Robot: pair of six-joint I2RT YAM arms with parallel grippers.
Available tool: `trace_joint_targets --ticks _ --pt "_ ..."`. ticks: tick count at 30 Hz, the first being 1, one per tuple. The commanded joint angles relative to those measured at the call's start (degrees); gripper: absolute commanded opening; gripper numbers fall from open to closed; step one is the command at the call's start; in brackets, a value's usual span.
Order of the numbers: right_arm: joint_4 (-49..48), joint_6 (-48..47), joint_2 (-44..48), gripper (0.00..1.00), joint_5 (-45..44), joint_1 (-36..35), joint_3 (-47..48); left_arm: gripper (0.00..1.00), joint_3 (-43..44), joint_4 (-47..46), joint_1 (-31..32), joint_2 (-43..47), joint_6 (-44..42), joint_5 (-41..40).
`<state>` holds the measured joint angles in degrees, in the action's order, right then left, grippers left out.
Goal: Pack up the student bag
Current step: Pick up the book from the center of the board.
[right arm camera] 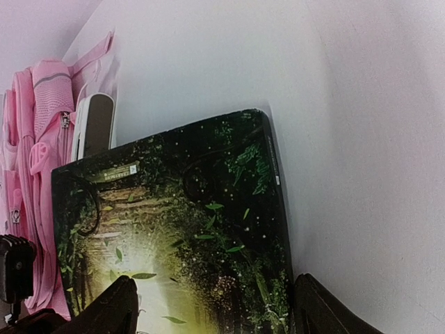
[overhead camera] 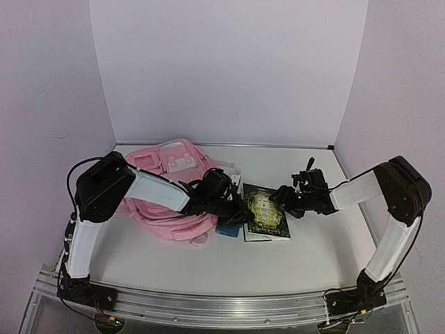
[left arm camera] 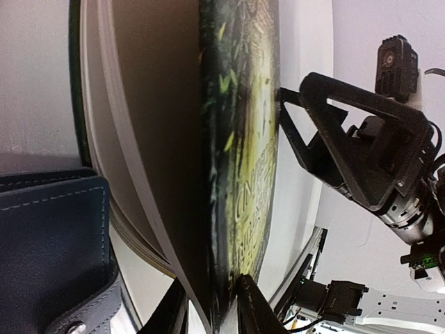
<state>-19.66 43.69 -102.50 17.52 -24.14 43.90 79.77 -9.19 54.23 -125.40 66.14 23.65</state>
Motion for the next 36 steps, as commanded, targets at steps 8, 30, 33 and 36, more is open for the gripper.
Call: trace_joint_targets --ticks 8,30,33,36 --pt "2.35 1.24 1.84 0.76 3.16 -1.04 -1.08 0.08 1.82 -1.61 -0.60 -1.08 1.36 1.08" --pt "2.96 3.88 26.52 0.98 4.92 -0.95 -4.48 0.00 -6.48 -12.27 -6.51 20.11 -14.09 8.12" --pt "2.96 4.53 28.53 0.98 7.43 -0.94 -4.39 0.00 -7.15 -11.43 -7.40 23.49 -17.16 9.03" --pt "2.89 3.67 29.02 0.98 11.74 -0.91 -3.28 0.00 -7.96 -11.70 -7.76 26.14 -19.06 10.15"
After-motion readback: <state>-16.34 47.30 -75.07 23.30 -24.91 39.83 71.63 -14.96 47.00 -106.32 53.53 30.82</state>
